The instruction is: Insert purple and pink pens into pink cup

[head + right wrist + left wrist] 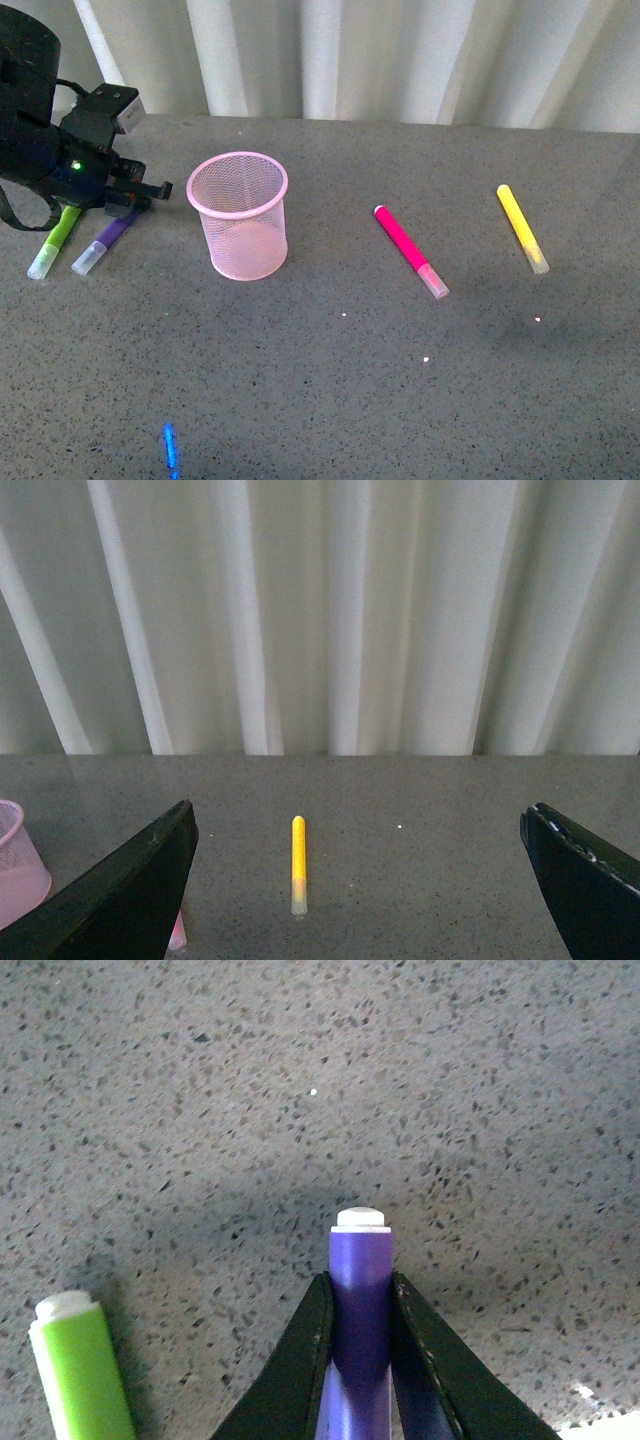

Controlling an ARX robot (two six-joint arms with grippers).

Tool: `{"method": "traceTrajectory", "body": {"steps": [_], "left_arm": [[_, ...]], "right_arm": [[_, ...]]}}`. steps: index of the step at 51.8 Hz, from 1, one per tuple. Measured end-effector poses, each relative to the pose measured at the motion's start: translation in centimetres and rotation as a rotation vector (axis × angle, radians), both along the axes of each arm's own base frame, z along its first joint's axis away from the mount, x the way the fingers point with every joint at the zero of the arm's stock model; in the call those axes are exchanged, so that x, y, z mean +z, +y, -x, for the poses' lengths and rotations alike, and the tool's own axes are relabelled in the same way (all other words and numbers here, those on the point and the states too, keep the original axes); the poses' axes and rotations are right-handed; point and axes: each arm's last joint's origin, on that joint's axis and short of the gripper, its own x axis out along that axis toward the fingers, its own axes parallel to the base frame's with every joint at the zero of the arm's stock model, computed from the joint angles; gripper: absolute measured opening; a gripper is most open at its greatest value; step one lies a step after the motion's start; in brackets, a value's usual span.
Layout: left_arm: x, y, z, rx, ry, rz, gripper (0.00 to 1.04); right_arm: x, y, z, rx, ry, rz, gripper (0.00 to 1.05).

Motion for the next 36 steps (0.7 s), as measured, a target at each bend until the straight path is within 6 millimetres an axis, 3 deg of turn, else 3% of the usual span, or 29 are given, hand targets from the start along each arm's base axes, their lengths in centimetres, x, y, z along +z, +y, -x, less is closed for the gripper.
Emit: {"method": "traceTrajectory", "body": {"steps": [8,16,22,27,31,36], "left_arm": [[0.6,1.6,0.7,0.045,-0.006,-0.006,0.13],[3.5,3.9,1.1,0.118,-0.097,0.014,0.13],[7.3,5.1,1.2,0.176,-0.245,0.078,0.13],[13.2,5.1,2.1,0.224,-0.484,0.227,0.13],[17.4,3.8,3.6,0.272,-0.689,0.378,0.13],[18.5,1.2,5.5,0.341,-0.836,0.544,0.13]], "right_arm": [[0.0,0.0,0.0,0.0,0.0,0.0,0.98],[0.0,0.0,0.0,0.0,0.0,0.0,0.98],[0.0,0.0,0.0,0.0,0.0,0.0,0.98],[0.0,0.0,0.0,0.0,0.0,0.0,0.98],[0.0,0.0,0.0,0.0,0.0,0.0,0.98],[0.0,0.0,0.0,0.0,0.0,0.0,0.98]]}}
